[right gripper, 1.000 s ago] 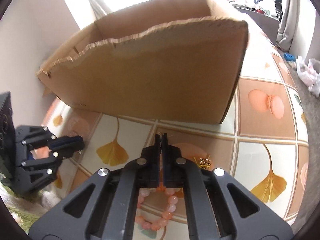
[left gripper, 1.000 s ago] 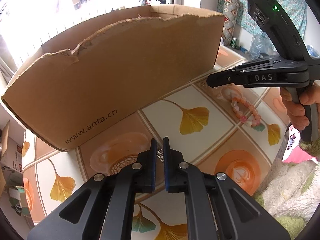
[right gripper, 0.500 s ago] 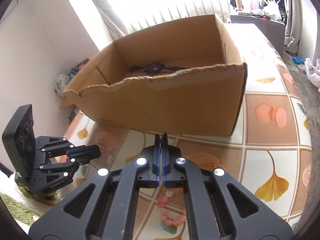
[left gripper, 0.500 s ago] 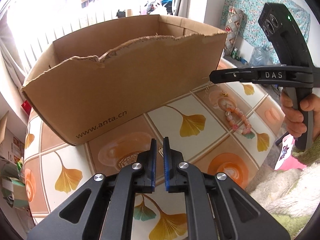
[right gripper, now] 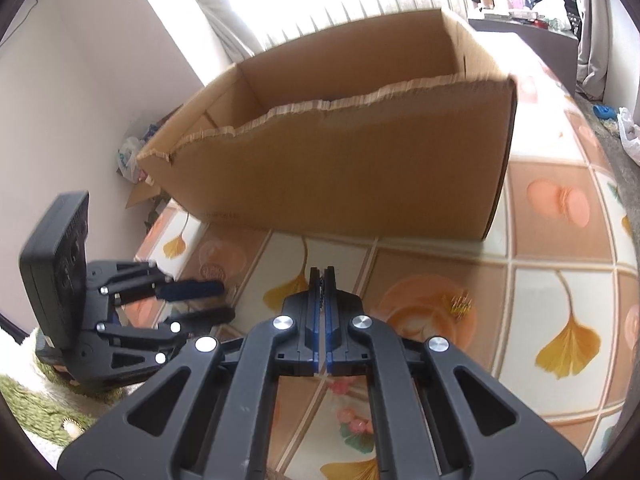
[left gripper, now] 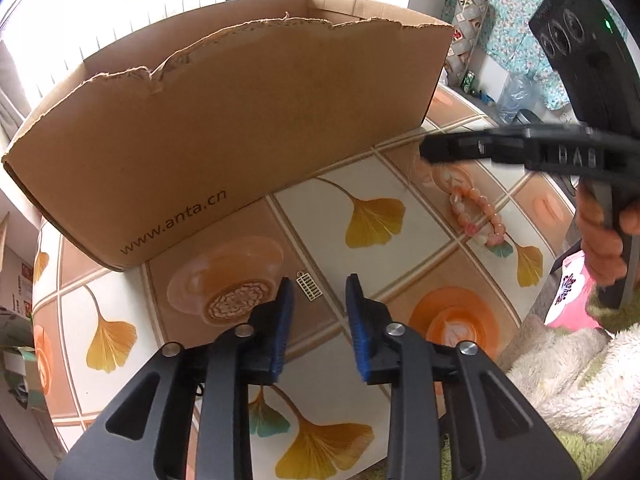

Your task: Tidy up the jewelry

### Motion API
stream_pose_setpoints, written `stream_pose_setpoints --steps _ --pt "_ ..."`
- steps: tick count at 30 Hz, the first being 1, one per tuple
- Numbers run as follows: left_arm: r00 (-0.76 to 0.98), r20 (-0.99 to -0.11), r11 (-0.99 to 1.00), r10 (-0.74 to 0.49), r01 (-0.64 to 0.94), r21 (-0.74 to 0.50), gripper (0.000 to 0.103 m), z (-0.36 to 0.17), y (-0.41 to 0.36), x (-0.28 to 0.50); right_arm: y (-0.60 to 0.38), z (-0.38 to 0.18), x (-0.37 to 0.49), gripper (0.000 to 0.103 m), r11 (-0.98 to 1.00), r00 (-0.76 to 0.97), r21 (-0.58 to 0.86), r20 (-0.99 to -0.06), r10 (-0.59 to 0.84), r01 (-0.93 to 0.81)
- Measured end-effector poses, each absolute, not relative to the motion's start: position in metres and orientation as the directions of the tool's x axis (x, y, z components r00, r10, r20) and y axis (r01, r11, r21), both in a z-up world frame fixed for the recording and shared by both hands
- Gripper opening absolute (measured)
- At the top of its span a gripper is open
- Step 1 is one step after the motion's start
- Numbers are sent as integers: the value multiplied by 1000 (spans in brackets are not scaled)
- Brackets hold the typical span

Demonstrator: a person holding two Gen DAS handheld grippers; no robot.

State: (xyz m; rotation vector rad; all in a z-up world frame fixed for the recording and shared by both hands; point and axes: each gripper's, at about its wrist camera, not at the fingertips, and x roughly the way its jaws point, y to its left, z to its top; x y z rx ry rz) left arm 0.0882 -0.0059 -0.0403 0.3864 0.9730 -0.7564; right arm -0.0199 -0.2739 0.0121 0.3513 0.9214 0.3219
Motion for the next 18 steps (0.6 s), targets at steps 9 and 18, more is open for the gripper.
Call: stream_pose_setpoints --steps 9,18 --pt "384 -860 706 -335 707 40 28 -42 -19 86 -275 4 -23 1 888 560 448 -712 425 -105" --pt "403 -863 711 -305 699 75 15 -44 -31 86 -276 1 -22 1 883 560 460 -708 431 -98"
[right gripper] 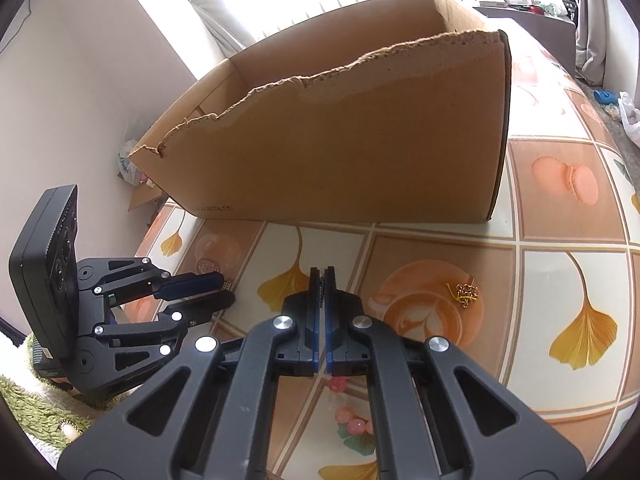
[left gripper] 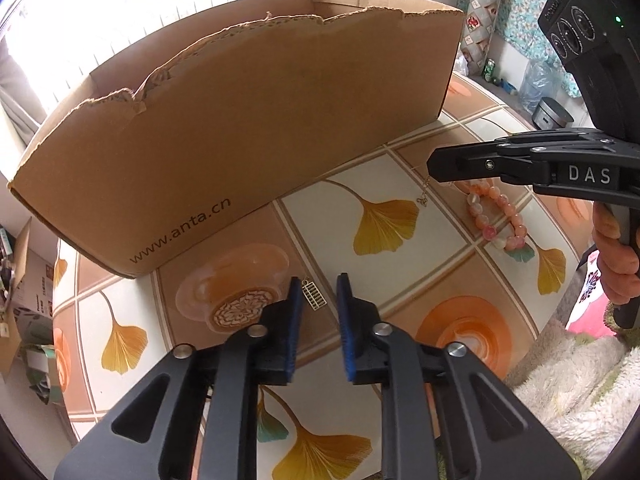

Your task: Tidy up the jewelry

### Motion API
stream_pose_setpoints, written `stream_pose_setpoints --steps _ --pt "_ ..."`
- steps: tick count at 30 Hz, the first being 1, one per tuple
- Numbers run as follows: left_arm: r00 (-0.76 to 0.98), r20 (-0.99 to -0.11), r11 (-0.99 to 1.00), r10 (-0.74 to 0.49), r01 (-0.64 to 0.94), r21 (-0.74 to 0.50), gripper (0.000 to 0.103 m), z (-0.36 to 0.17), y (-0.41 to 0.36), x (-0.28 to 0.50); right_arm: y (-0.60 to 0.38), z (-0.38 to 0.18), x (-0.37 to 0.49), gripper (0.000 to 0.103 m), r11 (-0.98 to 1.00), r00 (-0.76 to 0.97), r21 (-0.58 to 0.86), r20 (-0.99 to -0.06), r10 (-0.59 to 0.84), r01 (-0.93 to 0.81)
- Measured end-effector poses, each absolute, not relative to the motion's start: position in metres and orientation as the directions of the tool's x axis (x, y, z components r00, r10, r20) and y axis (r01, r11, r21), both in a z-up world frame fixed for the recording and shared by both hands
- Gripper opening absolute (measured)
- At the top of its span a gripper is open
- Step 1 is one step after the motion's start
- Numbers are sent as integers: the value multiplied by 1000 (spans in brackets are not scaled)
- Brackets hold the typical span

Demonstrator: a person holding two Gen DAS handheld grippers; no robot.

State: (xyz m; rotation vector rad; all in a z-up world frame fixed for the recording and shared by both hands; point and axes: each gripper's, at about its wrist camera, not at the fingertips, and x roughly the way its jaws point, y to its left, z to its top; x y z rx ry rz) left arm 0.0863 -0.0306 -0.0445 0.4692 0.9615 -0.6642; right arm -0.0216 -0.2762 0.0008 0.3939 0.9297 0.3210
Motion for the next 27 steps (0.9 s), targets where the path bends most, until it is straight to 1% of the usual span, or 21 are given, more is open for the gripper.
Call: stream_pose_setpoints --steps 6,18,23,27 --pt "420 -858 704 -297 703 100 7 -46 -34 87 -279 1 -21 1 881 562 465 -705 432 -93" --pt "408 -848 716 -337 696 51 5 -40 -20 90 -290 16 -23 1 877 603 473 -678 420 -80" --pt "427 -825 716 -371 697 38 5 -26 -11 85 -293 28 -25 1 869 622 487 -656 429 -86" --pt "441 -791 710 -424 704 12 5 -3 -2 80 -291 45 -29 1 869 646 482 -630 431 -110"
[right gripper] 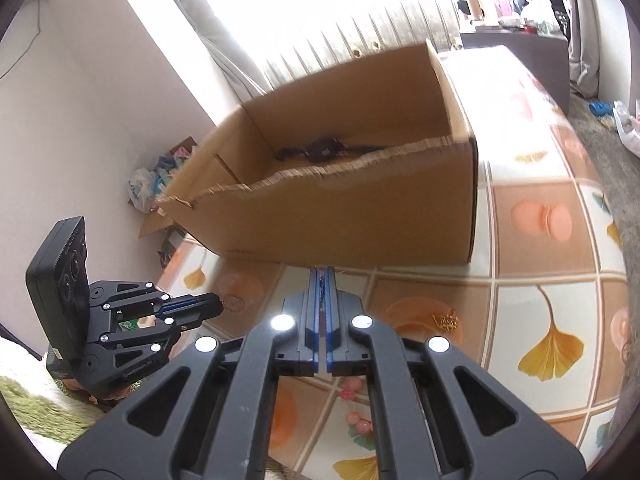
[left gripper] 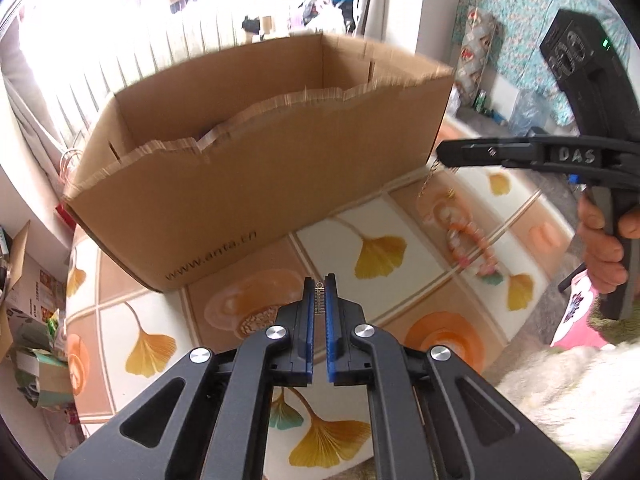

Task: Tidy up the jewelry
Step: 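Carry the rectangular charm over the box and open the left gripper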

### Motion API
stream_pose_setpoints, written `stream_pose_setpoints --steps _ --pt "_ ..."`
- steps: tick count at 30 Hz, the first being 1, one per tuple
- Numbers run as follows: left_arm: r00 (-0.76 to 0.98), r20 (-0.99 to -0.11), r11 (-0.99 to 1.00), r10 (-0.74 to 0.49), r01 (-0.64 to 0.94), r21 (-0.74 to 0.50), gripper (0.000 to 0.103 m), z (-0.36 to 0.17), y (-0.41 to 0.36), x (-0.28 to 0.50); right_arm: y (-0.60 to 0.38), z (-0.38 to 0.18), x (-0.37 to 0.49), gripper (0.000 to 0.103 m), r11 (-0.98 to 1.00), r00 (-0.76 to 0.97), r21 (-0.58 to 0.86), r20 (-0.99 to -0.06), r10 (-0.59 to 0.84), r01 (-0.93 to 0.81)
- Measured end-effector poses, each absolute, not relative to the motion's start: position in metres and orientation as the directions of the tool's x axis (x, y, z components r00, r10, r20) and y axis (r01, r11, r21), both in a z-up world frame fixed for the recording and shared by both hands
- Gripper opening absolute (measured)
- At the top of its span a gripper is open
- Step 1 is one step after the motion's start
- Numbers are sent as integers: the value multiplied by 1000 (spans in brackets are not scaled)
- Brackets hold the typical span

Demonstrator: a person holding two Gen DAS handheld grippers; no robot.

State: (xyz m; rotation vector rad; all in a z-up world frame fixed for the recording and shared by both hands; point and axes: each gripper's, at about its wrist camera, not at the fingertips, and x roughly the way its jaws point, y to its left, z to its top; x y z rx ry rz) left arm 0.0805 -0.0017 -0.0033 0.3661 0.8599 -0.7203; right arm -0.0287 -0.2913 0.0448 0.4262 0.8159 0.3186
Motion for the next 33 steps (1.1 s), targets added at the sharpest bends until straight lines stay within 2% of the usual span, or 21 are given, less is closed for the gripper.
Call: stream_pose_setpoints --steps 14,17,20,27,33 --pt "519 -578 671 -629 739 -67 5 97 15 106 -295 126 -11 1 852 753 447 -451 479 -274" --pt "522 -576 678 -629 731 -78 5 97 3 124 -302 130 3 1 854 763 438 -439 475 -279" --pt "474 -599 673 -645 724 -152 5 85 -9 146 -306 124 22 1 856 759 447 -454 467 -260" --pt "339 -671 658 -660 691 -298 5 48 -32 186 -305 95 53 1 874 713 439 -544 442 -207" --pt "265 -698 649 -665 669 -363 5 32 -41 204 -305 76 62 2 892 685 419 -600 413 -171"
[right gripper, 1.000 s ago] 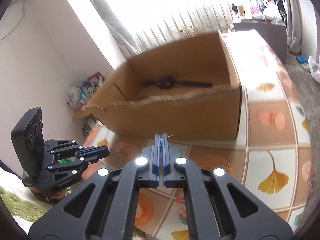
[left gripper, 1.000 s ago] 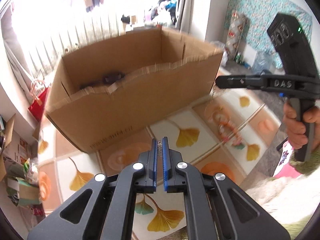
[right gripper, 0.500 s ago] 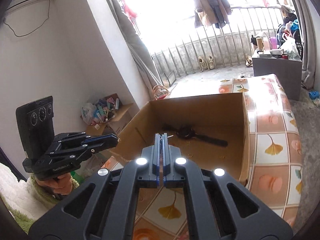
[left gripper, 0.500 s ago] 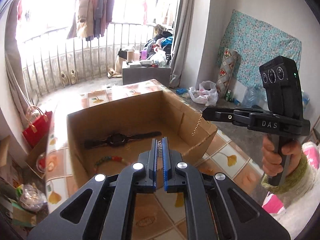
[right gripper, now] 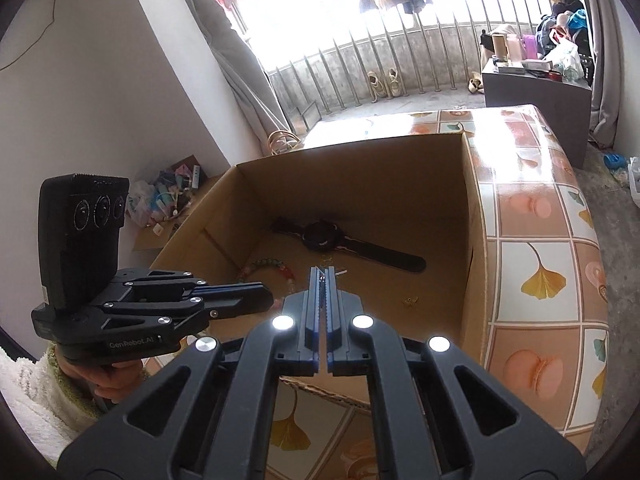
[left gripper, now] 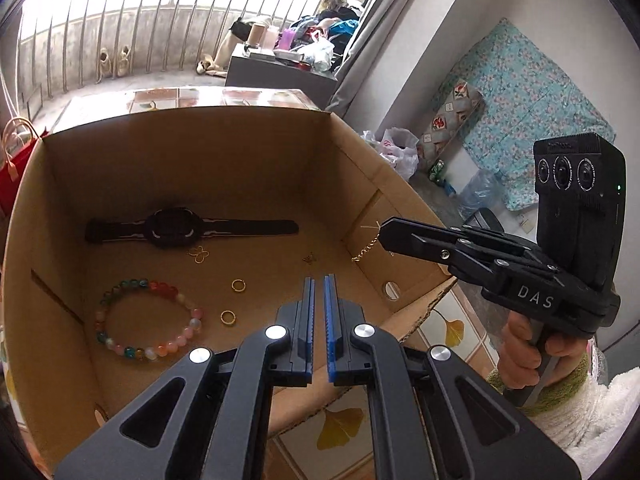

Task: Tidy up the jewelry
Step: 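Carry the rectangular charm over the box and open the left gripper, then withdraw both grippers from the box back over the table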

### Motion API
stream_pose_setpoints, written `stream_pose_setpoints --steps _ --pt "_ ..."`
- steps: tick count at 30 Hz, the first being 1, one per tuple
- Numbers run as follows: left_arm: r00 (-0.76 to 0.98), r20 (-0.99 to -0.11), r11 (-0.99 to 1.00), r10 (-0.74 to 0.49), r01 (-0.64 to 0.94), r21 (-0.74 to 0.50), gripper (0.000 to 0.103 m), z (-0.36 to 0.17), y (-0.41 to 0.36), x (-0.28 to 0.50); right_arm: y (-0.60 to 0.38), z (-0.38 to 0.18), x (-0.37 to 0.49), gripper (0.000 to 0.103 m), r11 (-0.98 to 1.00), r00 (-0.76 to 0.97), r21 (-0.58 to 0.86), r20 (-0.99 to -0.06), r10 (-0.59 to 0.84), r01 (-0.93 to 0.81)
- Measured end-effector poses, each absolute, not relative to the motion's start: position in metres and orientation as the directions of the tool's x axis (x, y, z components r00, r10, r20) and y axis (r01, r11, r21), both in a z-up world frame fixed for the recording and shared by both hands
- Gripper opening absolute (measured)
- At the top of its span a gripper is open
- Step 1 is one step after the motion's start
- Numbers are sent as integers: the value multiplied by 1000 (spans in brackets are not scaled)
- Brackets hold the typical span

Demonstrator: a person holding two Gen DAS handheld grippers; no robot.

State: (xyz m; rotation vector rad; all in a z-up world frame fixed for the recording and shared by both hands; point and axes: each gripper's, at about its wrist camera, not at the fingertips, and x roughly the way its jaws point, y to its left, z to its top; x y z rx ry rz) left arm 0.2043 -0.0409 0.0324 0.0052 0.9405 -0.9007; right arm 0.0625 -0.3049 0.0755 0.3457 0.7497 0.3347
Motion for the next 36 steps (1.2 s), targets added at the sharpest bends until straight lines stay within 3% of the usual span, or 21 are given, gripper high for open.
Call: stream_pose_setpoints --steps 6,10,12,21,29,36 --pt "264 -701 654 -662 660 -369 6 33 -35 207 -308 76 59 3 895 688 419 -606 399 -150" --pt "291 -700 669 -652 655 -351 8 39 -29 205 -317 80 59 10 897 704 421 -598 384 -133" --pt "309 -697 677 -647 652 -340 16 42 -25 201 -320 82 56 13 899 711 421 -595 376 -123" --pt "379 -683 702 -624 656 -277 33 61 -8 170 -336 100 22 37 905 762 421 -570 308 -51" --pt "428 -675 698 -601 693 -182 60 75 9 119 -370 101 -45 39 901 779 421 -597 191 102" --pt "378 -738 689 -559 707 -161 78 57 10 87 -374 59 -77 39 863 675 471 -699 238 183"
